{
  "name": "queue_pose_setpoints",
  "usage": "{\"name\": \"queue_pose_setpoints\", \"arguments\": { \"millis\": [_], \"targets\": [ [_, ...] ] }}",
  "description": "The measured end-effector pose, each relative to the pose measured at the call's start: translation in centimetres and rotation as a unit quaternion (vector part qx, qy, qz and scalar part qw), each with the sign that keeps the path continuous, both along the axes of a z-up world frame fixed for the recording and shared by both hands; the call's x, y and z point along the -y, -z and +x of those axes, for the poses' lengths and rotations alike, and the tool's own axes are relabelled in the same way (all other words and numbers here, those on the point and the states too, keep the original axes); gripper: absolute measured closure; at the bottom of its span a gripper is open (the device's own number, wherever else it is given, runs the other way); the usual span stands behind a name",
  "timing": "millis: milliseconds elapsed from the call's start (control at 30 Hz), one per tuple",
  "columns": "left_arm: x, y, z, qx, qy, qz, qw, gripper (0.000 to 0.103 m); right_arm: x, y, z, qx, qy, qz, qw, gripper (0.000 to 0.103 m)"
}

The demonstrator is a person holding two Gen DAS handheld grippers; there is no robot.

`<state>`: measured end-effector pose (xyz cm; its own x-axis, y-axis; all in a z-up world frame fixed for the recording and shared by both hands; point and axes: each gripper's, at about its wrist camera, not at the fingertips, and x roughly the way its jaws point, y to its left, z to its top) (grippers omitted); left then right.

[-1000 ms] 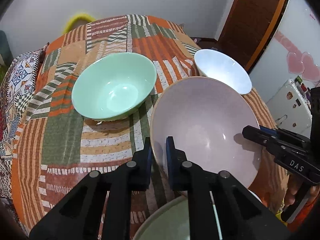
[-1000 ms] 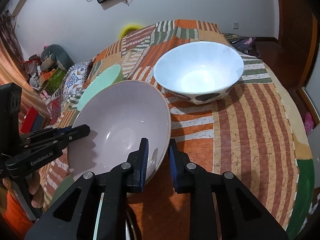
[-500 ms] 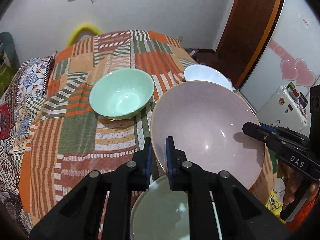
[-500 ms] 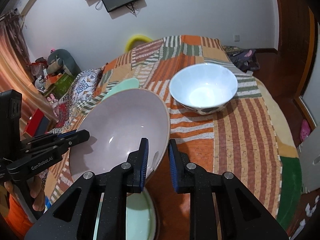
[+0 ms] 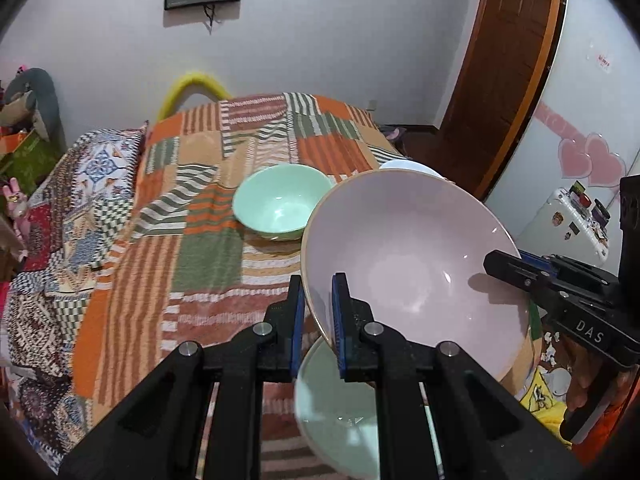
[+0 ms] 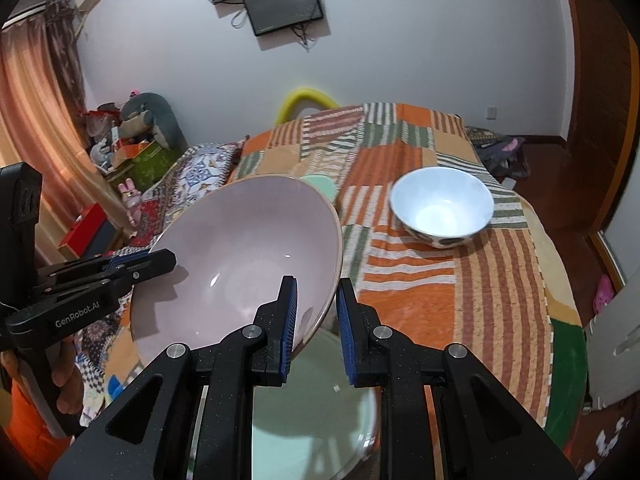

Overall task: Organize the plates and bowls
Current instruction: 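Lift the pink bowl with the right gripper and carry it over the plate stack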

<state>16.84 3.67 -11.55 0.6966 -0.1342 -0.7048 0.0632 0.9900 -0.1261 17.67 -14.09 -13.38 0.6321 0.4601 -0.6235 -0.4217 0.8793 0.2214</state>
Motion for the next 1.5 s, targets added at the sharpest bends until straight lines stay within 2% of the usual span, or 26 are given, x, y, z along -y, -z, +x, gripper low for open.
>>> {"name": "queue_pose_setpoints", "arguments": {
  "millis": [300,633,1033,1500],
  "targets": [
    [-3.5,-0.5,-4.6,0.004,-0.042,0.008,0.9991,0.091,-3.3,0.1,-2.1,0.003,-0.04,0.013,0.999,0.085],
    [-8.1,0.9,-8.0,-0.009,-0.088,0.002,0.9961,0.091,-7.8,0.9,-3.5,-0.006,-0.087,0.009,0.996,0.085],
    [-12.6,6.0,-9.7,-0.061,-0.13,-0.011,0.9896,0.091,-13.0,4.2,-3.9,-0.042,-0.133,-0.016,0.99,0.085],
    [-15.3,12.2,-9.3,-0.119,-0.159,-0.045,0.9791,0.091,-16.1,8.2,-3.0,-0.099,-0.153,-0.054,0.982,0.085]
  ]
}}
